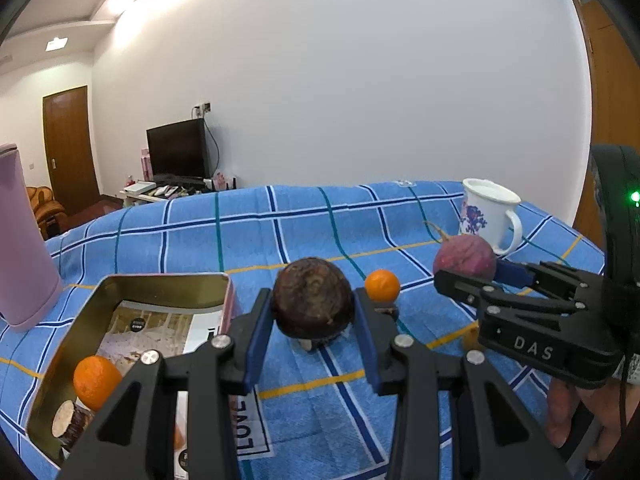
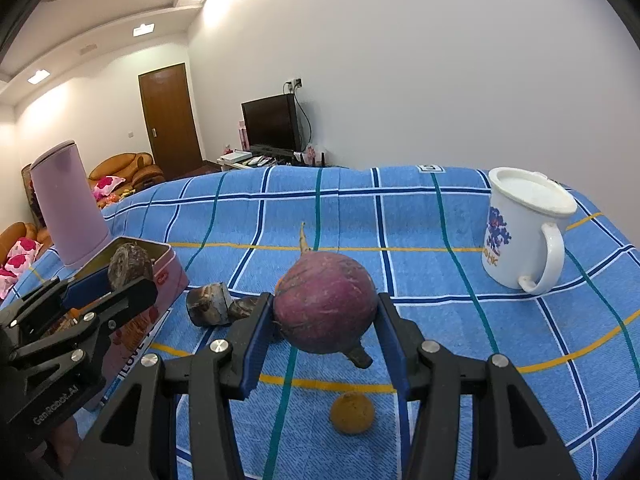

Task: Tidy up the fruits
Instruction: 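Carry the dark root and the purple beet toward the tin with both grippers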

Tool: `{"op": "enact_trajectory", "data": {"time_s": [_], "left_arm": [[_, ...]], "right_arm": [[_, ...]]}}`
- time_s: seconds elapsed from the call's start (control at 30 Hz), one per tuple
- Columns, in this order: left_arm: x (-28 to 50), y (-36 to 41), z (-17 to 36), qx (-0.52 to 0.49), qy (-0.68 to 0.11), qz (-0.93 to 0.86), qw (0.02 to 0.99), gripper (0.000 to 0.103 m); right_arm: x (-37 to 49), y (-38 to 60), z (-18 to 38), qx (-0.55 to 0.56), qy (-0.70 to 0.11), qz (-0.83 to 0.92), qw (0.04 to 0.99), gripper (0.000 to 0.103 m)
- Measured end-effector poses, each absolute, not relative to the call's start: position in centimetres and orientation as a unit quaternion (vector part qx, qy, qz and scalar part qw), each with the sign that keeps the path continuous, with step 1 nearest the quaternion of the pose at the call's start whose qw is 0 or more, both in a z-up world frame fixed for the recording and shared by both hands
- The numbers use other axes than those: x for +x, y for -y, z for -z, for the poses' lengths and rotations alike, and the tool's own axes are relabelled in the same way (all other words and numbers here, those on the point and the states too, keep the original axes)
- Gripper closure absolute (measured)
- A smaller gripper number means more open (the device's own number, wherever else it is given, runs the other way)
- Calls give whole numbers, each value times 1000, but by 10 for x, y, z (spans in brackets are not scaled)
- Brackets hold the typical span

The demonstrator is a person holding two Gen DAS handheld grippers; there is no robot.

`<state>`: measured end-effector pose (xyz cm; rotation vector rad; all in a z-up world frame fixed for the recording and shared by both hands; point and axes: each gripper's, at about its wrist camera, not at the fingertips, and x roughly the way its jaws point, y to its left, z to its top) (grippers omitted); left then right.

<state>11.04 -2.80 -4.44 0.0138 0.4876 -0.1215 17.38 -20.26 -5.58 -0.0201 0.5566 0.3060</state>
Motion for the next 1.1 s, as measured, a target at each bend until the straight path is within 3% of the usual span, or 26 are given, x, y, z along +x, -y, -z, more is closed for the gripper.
{"op": "enact_trajectory", "data": {"time_s": [1.1], "left_arm": [[89, 17, 33, 5, -230, 51, 972, 62]], "right_arm": [[157, 182, 51, -39, -251, -162, 953, 51]]}}
